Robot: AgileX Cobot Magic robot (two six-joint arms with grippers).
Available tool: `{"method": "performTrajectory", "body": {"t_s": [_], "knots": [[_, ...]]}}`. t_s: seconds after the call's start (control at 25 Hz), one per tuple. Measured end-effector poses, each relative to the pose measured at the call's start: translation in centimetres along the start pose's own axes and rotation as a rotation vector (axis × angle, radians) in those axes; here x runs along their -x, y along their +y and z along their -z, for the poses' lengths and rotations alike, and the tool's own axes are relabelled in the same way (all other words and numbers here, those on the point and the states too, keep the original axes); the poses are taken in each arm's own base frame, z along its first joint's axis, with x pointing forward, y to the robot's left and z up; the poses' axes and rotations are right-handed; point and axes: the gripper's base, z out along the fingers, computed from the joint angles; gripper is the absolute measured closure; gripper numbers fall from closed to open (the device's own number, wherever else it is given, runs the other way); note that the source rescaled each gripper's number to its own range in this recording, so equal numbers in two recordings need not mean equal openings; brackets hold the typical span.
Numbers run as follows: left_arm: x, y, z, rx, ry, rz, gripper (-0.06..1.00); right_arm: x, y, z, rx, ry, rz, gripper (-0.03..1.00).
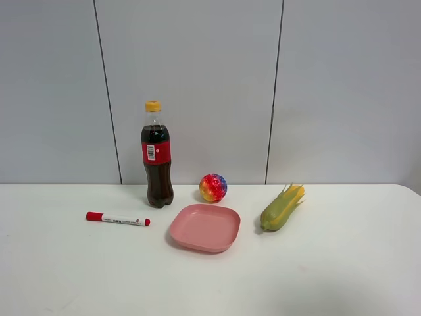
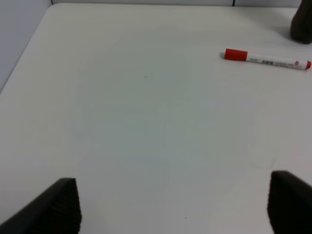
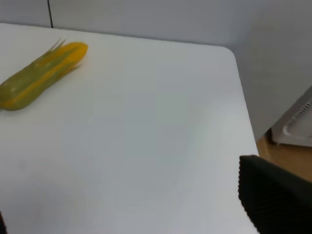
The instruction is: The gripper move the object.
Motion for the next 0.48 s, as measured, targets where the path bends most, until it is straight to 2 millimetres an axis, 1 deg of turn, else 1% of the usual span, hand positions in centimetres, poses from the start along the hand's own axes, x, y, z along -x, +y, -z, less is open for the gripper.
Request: {"method": "performTrajectory", "body": {"t_s": [0.12,0.28,0.4,0.48], "knots": [[0.0,0.0,0.0,0.0,0.0,0.0,-0.06,-2.3,0.0,1.0,-0.028,0.0,-0.061,0.1],[0.0,0.0,0.0,0.0,0.0,0.0,-0.06,-5.2,0.1,1.7,-0.103,-0.006,-0.123,0.1],[0.0,0.0,0.0,0.0,0.0,0.0,-0.06,-6.6,0.3,1.9,-0.154,-0.011,-0.177,0.1],[0.0,0.0,0.0,0.0,0.0,0.0,-0.06,-7.5,0.8,2.0,-0.156,-0.012,-0.226,0.1]]}}
